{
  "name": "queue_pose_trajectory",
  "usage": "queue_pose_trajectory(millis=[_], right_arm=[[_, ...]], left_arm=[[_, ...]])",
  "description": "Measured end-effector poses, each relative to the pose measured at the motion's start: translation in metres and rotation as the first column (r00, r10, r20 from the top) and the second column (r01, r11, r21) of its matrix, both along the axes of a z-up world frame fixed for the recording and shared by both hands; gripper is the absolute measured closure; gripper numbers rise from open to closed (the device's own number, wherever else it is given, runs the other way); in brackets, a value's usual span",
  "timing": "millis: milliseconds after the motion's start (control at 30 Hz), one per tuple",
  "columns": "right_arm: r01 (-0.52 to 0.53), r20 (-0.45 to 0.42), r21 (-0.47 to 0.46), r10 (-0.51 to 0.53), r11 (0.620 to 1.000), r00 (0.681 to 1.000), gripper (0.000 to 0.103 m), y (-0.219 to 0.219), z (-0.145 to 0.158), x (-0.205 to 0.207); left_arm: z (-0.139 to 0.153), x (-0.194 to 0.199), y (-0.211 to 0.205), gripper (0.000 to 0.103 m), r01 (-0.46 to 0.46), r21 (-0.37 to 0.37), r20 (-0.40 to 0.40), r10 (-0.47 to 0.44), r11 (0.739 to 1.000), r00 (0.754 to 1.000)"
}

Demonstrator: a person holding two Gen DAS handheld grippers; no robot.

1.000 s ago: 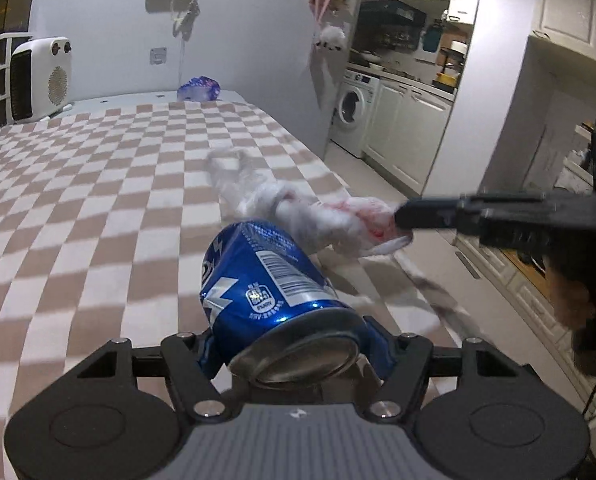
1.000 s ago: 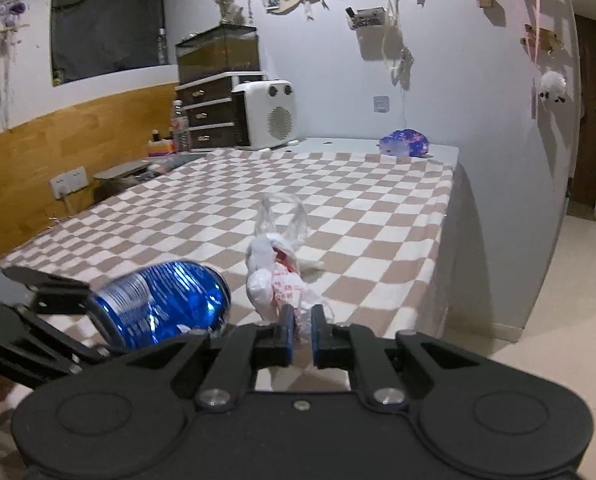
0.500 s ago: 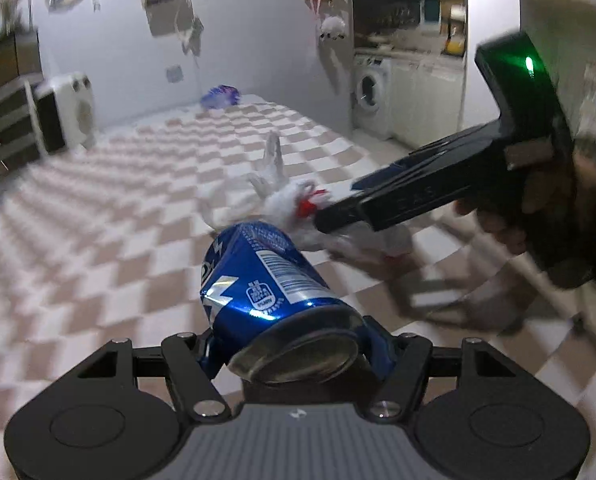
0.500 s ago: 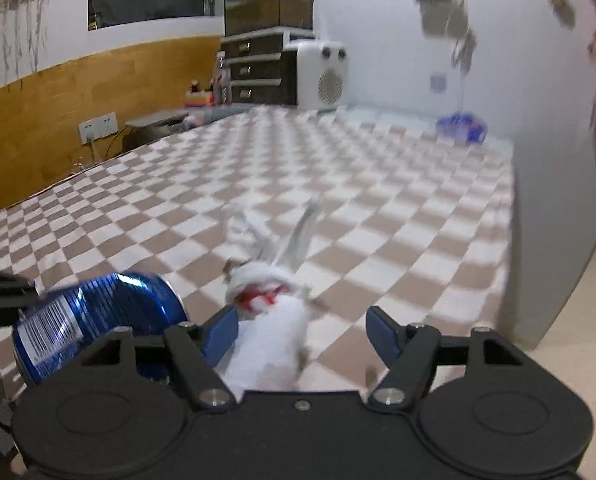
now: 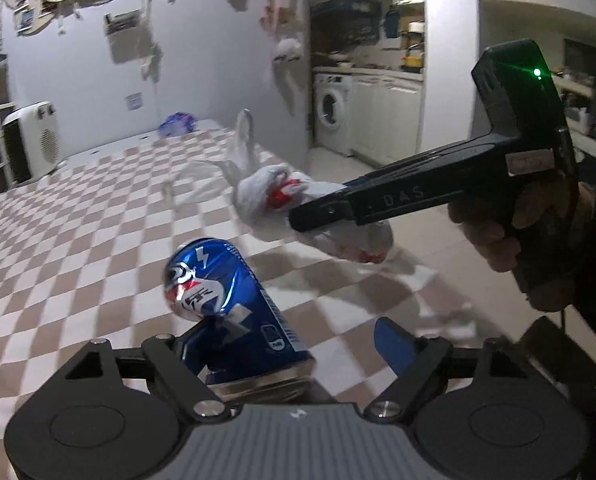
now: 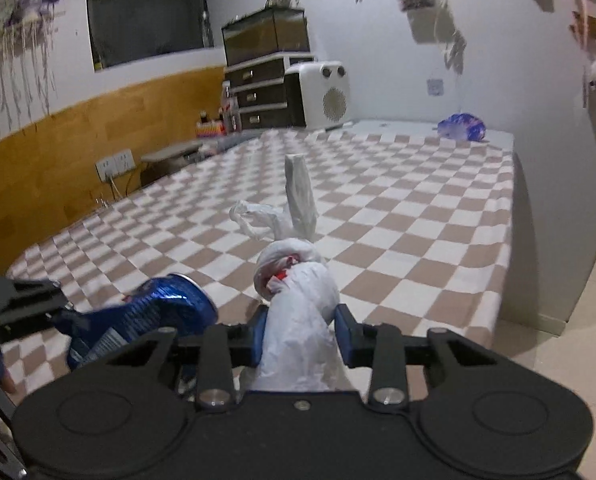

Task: Collect trash
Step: 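Lift the Pepsi can and white bag off the table with both tools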

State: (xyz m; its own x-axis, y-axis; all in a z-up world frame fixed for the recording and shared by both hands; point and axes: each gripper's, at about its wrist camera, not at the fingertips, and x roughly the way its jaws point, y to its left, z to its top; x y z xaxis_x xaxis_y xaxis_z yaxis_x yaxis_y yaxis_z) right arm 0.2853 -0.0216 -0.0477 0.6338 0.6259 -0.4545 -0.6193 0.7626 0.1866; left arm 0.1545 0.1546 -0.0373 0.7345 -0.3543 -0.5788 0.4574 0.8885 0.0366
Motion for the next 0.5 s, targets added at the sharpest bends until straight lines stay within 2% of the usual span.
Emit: queue_pose_trajectory(millis=[200,500], right_arm=[[0.009,0.007,0.063,-0.009,0.998,1.000,0.067,-0.026,0.006,-0.019],[0.018,-0.030,0.098,-0.015,0.995,0.999,0.067,-0.046,-0.003,-0.030]], left_arm=[[-0.001,-0.004,-0.022,0.018,0.095,-0.040,-0.003,-0.095,0.995,0.995],[0.004,-0.011,-0.043,0.017,0.133,0.029,0.000,-0.133,0.991,0.991]])
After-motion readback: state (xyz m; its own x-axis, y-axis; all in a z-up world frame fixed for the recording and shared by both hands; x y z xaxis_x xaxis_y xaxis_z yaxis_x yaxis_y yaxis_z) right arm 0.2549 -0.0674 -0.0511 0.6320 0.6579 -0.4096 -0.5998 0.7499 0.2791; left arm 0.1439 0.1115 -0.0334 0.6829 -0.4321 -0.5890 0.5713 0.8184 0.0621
